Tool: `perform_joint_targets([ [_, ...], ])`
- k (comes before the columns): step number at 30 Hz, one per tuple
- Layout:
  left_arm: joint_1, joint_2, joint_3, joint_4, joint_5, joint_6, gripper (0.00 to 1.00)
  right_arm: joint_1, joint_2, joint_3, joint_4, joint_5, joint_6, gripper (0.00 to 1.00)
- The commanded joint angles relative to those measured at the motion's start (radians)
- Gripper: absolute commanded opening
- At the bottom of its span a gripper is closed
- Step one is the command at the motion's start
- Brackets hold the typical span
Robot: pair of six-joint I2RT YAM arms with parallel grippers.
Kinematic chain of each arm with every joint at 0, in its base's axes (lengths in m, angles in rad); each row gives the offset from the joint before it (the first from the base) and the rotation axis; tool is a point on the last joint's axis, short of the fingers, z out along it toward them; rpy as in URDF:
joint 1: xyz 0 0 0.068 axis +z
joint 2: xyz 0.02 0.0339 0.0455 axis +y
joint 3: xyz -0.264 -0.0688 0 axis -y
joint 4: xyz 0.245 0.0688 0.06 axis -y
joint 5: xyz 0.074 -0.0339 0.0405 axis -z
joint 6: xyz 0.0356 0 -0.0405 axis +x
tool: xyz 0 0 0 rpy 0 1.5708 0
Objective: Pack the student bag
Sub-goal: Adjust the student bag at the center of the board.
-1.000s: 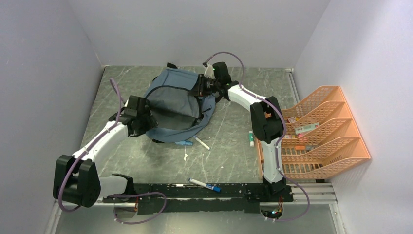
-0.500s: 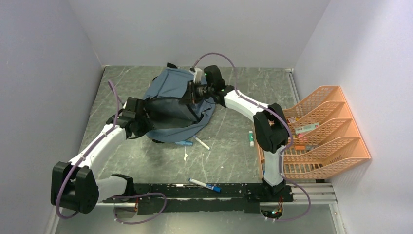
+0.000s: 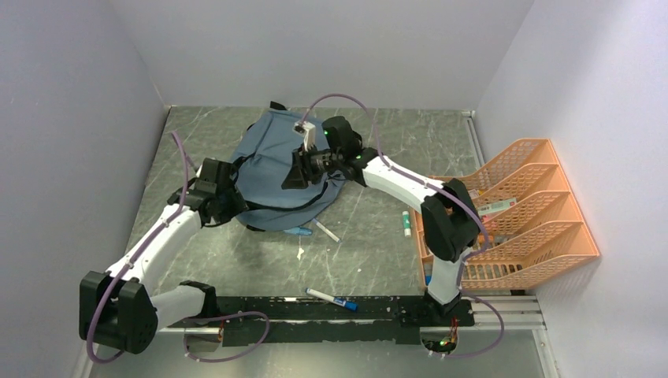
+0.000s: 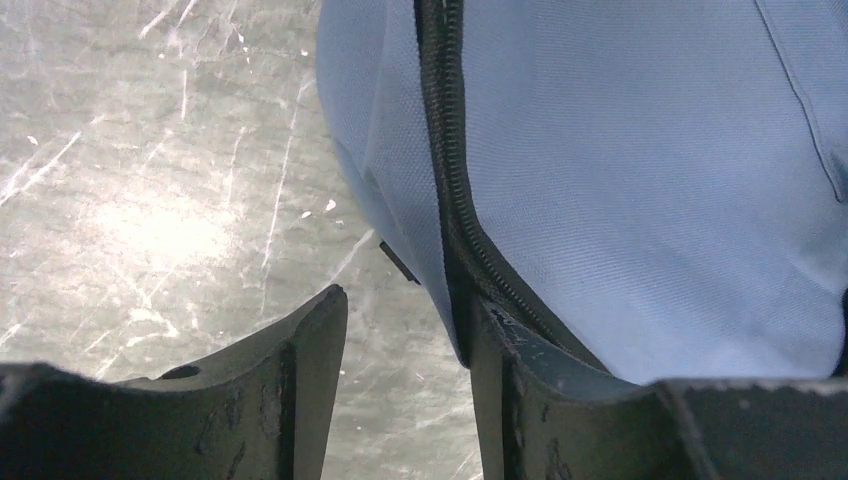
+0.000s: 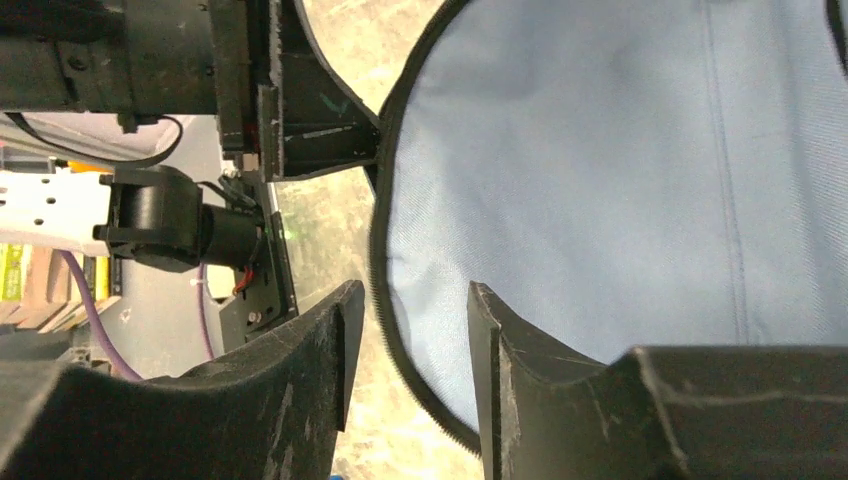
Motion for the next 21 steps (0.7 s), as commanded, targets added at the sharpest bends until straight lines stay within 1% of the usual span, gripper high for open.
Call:
perform_joint_targets([
  [1,-0.007,-0.037,0.041,-0.051,-0.006,0.037,0.53,-0.003,-0.127,-0.038,0.029,0.134,-0.022,0.47],
  [3,-0.006,-0.058,0.057,-0.055,0.009,0.058,0.52,-0.004,-0.172,-0.076,0.042,0.256,-0.032,0.48],
  [6,-0.007,-0.089,0.098,-0.07,0.013,0.075,0.54,-0.007,-0.225,-0.149,0.057,0.536,-0.007,0.54],
  [8,-0.007,-0.096,0.131,-0.085,0.014,0.093,0.56,-0.028,-0.246,-0.191,0.06,0.646,0.041,0.57],
  [10,-0.007,-0.096,0.163,-0.096,0.018,0.112,0.58,-0.065,-0.254,-0.228,0.064,0.67,0.091,0.58],
  [13,-0.007,-0.095,0.192,-0.078,0.067,0.148,0.59,-0.106,-0.251,-0.269,0.057,0.674,0.13,0.59],
  [17,-0.022,-0.081,0.218,0.019,0.151,0.205,0.64,-0.143,-0.228,-0.305,0.041,0.687,0.181,0.61],
  [19,-0.062,-0.057,0.242,0.058,0.152,0.232,0.65,-0.157,-0.216,-0.321,0.049,0.653,0.204,0.61],
  [21,-0.133,-0.026,0.267,0.08,0.133,0.263,0.65,-0.162,-0.212,-0.334,0.069,0.6,0.208,0.61],
])
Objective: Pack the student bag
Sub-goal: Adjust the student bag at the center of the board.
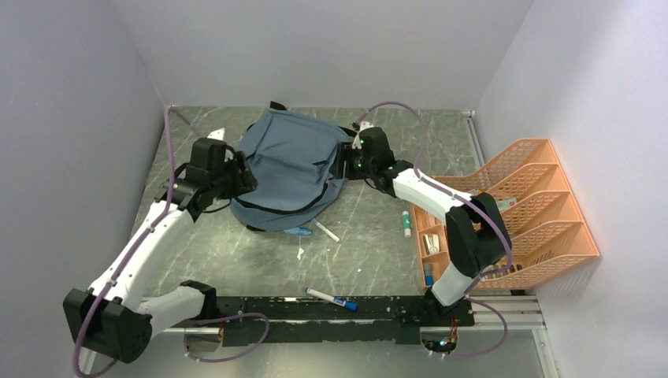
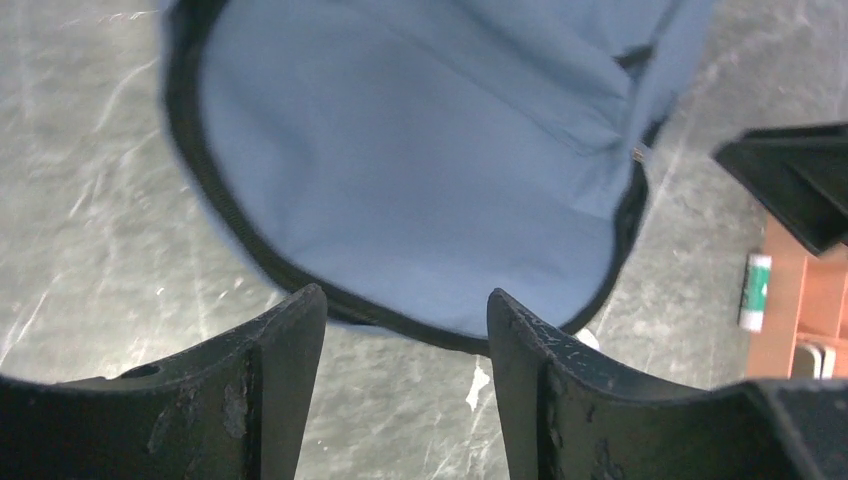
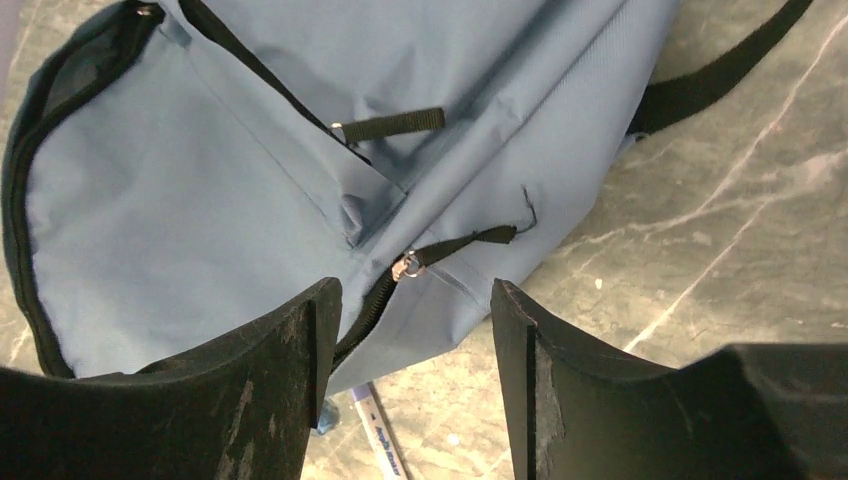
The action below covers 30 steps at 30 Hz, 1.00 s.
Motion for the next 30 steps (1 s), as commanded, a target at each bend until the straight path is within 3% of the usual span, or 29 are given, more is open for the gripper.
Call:
perform_joint_targets([
  [1,-0.134,0.056,0.07,0.12,0.028,0.105,0.66,-0.009,0.019,-0.022,0.029,-0.07,0.046,0.6],
  [4,-0.226,0.113,0.072,0.159,0.022,0.162,0.66,-0.005,0.041,-0.002,-0.012,-0.152,0.039,0.6],
  [12,-0.412,0.245,0.1,0.183,-0.075,0.253,0.67,0.082,0.052,-0.029,-0.08,0.024,0.058,0.62],
  [21,-0.444,0.271,0.084,0.183,-0.155,0.261,0.67,0.123,0.12,0.003,-0.11,0.006,0.067,0.6],
  [30,-0.443,0.306,0.072,0.185,-0.158,0.276,0.65,0.146,0.078,-0.054,-0.101,-0.026,0.093,0.43],
])
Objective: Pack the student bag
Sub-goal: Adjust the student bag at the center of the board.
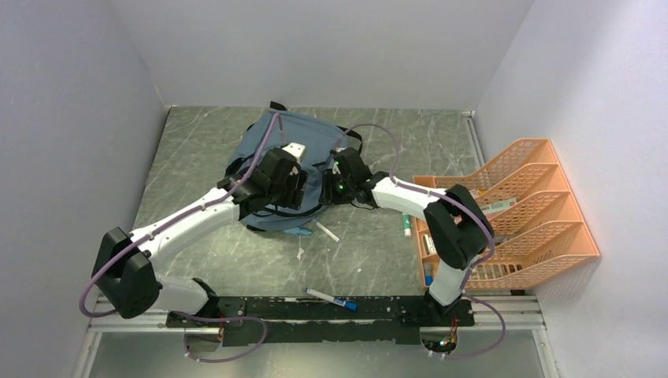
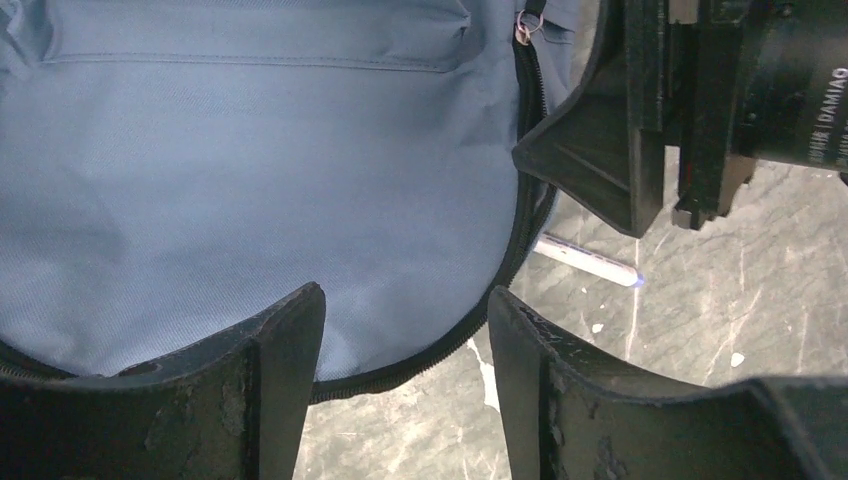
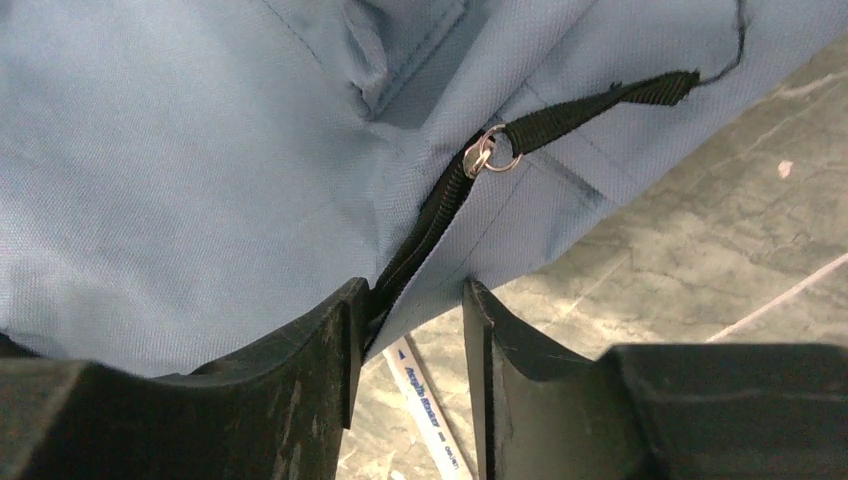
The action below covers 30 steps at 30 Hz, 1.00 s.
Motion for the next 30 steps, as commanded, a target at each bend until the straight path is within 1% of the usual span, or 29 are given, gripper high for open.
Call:
perform_joint_targets([
  [1,-0.005,0.036,0.006,0.025,-0.01,0.03,0.65,0.006,-0.05,-0.042,0.001,-0.046,0.027,0.41],
  [4,-0.004,0.049,-0.005,0.028,0.007,0.045,0.65,0.006,-0.068,-0.06,0.002,-0.084,0.029,0.27],
  [8,-0.004,0.056,-0.02,0.018,0.012,0.05,0.64,0.006,-0.094,-0.081,-0.005,-0.082,0.025,0.17],
  [14,-0.005,0.045,-0.055,0.012,0.013,0.063,0.64,-0.004,-0.146,-0.086,0.004,-0.062,0.029,0.06],
  [20,-0.005,0.095,-0.072,-0.001,-0.013,0.057,0.63,-0.03,-0.202,-0.137,0.111,-0.137,0.052,0.02],
  [25,-0.004,0.15,-0.026,-0.024,-0.055,0.022,0.62,-0.03,-0.21,-0.156,0.167,-0.201,0.037,0.01],
  [27,-0.005,0.147,0.001,-0.029,-0.061,0.004,0.62,-0.03,-0.21,-0.158,0.159,-0.19,0.033,0.08],
  [30,-0.004,0.103,0.025,-0.028,-0.076,-0.014,0.63,-0.029,-0.215,-0.152,0.118,-0.137,0.023,0.23],
])
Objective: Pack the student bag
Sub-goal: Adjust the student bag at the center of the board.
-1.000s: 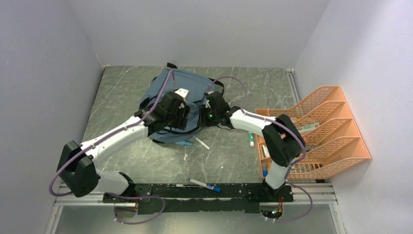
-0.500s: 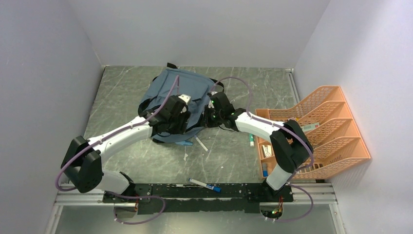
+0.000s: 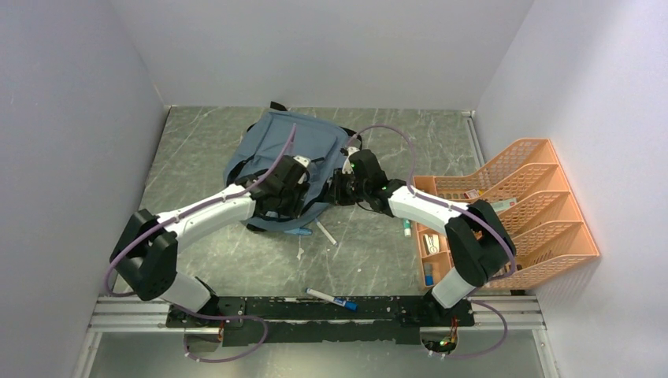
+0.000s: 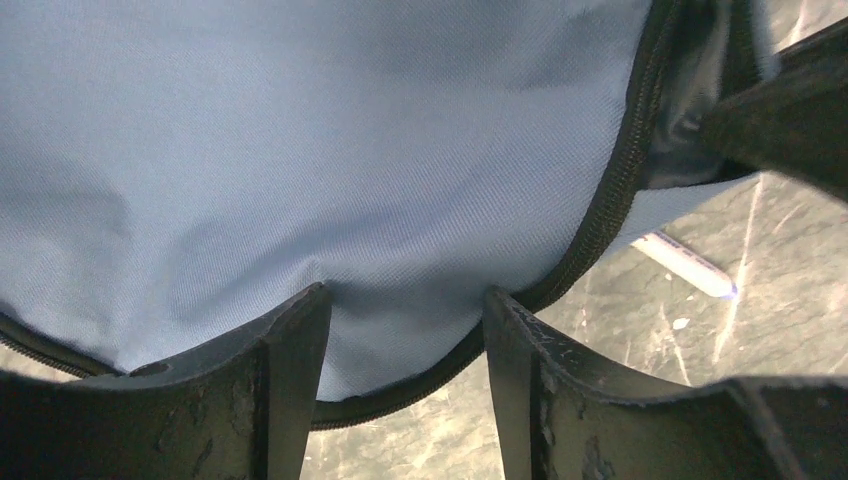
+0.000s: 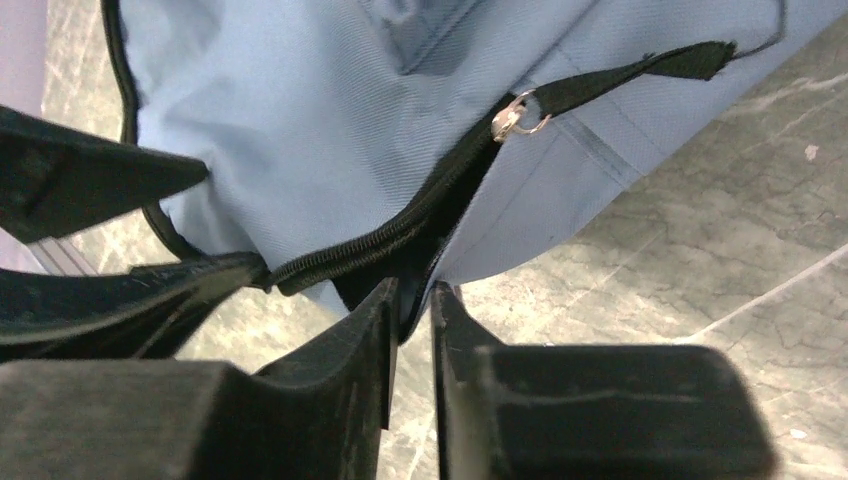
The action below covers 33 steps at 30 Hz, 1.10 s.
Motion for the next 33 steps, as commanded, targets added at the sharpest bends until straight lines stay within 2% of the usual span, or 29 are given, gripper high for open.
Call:
perform_joint_targets([
  [1,-0.003,-0.064,0.063,-0.013,-0.058,-0.036,0.63,0.005,-0.043,0.005,-0.023,0.005,-0.023,0.29],
  [4,-0.003,-0.136,0.064,-0.021,-0.107,-0.055,0.64,0.006,-0.042,0.015,-0.055,0.048,-0.049,0.39],
  [10,0.002,-0.281,0.017,-0.035,-0.23,-0.127,0.71,0.013,-0.069,0.039,-0.059,0.031,-0.131,0.42],
  [18,0.02,-0.326,-0.035,-0.081,-0.247,-0.174,0.73,0.047,-0.099,0.091,-0.076,-0.045,-0.516,0.48],
  [22,0.027,-0.313,-0.033,-0.195,-0.264,-0.282,0.75,0.047,-0.073,0.166,-0.155,-0.073,-0.652,0.55],
  [27,0.037,-0.386,-0.111,-0.307,-0.262,-0.492,0.89,0.047,-0.06,0.18,-0.184,-0.086,-0.659,0.56],
  [30,0.045,-0.452,-0.185,-0.272,-0.21,-0.571,0.97,0.048,-0.072,0.152,-0.163,-0.111,-0.641,0.56],
  [33,0.07,-0.489,-0.233,-0.207,-0.17,-0.614,0.97,0.05,-0.078,0.137,-0.144,-0.132,-0.632,0.57],
])
